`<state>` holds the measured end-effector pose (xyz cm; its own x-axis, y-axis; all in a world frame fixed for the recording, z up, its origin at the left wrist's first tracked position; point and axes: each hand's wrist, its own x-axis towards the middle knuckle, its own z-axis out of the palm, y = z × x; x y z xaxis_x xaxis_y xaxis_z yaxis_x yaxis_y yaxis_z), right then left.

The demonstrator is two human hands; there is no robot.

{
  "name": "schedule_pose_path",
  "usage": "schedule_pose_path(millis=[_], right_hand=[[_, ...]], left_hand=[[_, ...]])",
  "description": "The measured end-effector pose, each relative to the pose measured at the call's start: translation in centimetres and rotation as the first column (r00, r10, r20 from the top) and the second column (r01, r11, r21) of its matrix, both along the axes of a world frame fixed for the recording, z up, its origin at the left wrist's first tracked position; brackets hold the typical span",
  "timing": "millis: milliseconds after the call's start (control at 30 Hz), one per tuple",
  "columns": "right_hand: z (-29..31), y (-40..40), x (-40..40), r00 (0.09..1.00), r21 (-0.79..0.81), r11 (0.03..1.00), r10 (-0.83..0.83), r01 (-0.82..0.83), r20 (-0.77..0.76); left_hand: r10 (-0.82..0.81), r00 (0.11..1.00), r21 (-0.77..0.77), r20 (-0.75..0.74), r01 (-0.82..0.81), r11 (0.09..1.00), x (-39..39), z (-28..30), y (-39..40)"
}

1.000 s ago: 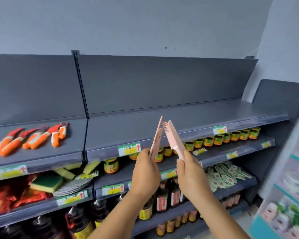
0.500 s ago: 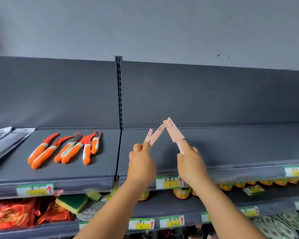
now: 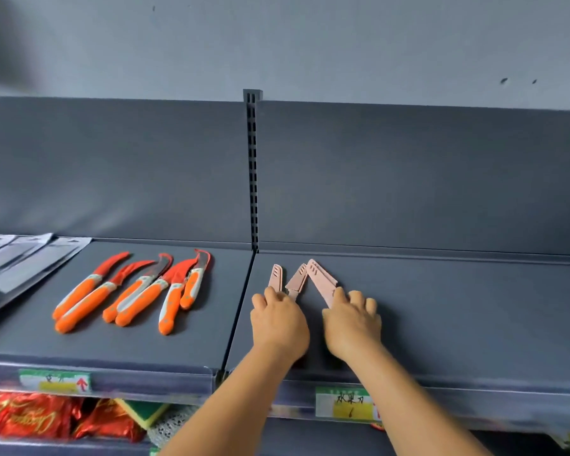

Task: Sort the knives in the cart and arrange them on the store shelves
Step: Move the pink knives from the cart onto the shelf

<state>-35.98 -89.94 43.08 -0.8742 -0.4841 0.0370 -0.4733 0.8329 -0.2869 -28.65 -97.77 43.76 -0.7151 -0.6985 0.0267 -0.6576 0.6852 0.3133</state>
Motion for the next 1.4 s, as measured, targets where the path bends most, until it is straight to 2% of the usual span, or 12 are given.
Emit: schedule_pose_path(millis=[167, 367, 433, 533, 633, 767, 967, 1167, 1400], right_hand=[[-0.3, -0.4, 0.2, 0.998, 0.079, 0.996, 0.048, -0.052, 0.047], [0.0, -0.3, 0.5, 0.998, 0.078, 0.996, 0.029, -0.034, 0.055], [0.5, -0.1, 1.0, 0.999, 0.029, 0.999, 0.023, -0.024, 0.034], [1.5, 1.3, 2.3, 0.995, -0.1, 0.995, 0.013, -0.023, -0.097], [2.5, 3.6, 4.9, 0.978, -0.205, 0.979, -0.024, -0.019, -0.206], [2.6, 7.4, 9.3, 0.97, -0.276, 0.961, -0.077, 0.011, -0.229], [-1.4, 13.5, 16.0, 0.968, -0.264, 0.953, -0.196, 0.151, -0.154], [-6.4, 19.8, 22.7, 0.933, -0.195, 0.919, -0.356, 0.342, -0.044], [-11.7, 27.0, 29.7, 0.822, -0.131, 0.811, -0.564, 0.569, 0.076]], left_hand=[[-0.028, 1.0, 0.003, -0.014, 0.028, 1.0, -0.4, -1.1, -0.1], [-0.076, 0.996, -0.01, -0.051, 0.076, 0.997, 0.0, -1.3, -0.4], [-0.094, 0.989, -0.023, -0.113, 0.092, 0.995, 0.4, -0.9, -0.4], [-0.145, 0.952, -0.069, -0.268, 0.131, 0.989, 1.8, 0.0, 0.2], [-0.233, 0.886, -0.102, -0.4, 0.21, 0.972, 4.0, 0.9, 1.9], [-0.387, 0.792, -0.214, -0.473, 0.323, 0.922, 7.6, 0.5, 4.4], [-0.575, 0.707, -0.289, -0.413, 0.497, 0.818, 12.6, -3.6, 8.9], [-0.707, 0.642, -0.195, -0.296, 0.684, 0.703, 16.7, -8.5, 14.3], [-0.814, 0.537, -0.048, -0.221, 0.828, 0.559, 20.7, -12.8, 21.3]])
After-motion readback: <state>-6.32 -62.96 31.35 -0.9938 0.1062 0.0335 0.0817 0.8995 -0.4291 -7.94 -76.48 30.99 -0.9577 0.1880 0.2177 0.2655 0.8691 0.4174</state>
